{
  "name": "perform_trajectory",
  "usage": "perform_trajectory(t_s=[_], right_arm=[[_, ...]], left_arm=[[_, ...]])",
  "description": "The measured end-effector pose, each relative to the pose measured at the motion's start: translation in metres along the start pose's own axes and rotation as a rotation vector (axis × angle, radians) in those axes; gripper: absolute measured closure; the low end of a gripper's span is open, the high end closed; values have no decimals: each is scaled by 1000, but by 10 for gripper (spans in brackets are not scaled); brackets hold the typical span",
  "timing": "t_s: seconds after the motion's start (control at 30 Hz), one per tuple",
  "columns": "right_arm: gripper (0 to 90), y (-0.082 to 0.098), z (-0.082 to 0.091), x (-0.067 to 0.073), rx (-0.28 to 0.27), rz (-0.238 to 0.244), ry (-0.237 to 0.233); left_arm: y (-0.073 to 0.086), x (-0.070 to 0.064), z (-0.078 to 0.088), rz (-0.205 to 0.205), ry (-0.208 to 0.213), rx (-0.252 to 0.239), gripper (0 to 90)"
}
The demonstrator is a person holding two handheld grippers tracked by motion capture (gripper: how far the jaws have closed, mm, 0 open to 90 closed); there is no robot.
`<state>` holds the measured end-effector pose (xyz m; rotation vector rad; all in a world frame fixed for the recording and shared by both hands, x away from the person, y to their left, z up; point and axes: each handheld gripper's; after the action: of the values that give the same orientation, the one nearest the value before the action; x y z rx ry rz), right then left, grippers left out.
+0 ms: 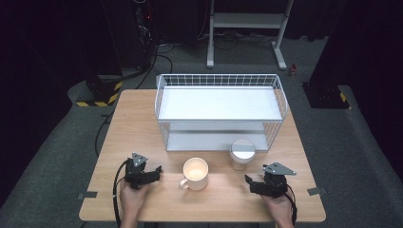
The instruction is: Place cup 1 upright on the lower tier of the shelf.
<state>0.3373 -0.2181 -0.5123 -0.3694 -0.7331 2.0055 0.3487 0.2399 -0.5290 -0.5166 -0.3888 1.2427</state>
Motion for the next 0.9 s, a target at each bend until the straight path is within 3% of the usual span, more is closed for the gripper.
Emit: perform_trajectory(t_s=[0.53, 0.9], right_arm=[[113, -18, -11, 15, -10, 38, -6], [102, -35, -21, 20, -22, 34, 5]], left_arm=[[0, 0, 0, -1, 0, 0, 175], [0, 0, 0, -1, 1, 0, 174]])
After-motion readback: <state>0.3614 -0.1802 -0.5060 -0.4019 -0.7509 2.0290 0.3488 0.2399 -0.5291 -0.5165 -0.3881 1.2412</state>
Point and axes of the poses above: each handheld gripper's, and its own axes: z roughly backward along the jaws, y roughly out of its underside, x roughly to its left, and after that the axes turned 13 degrees about x, right-handed
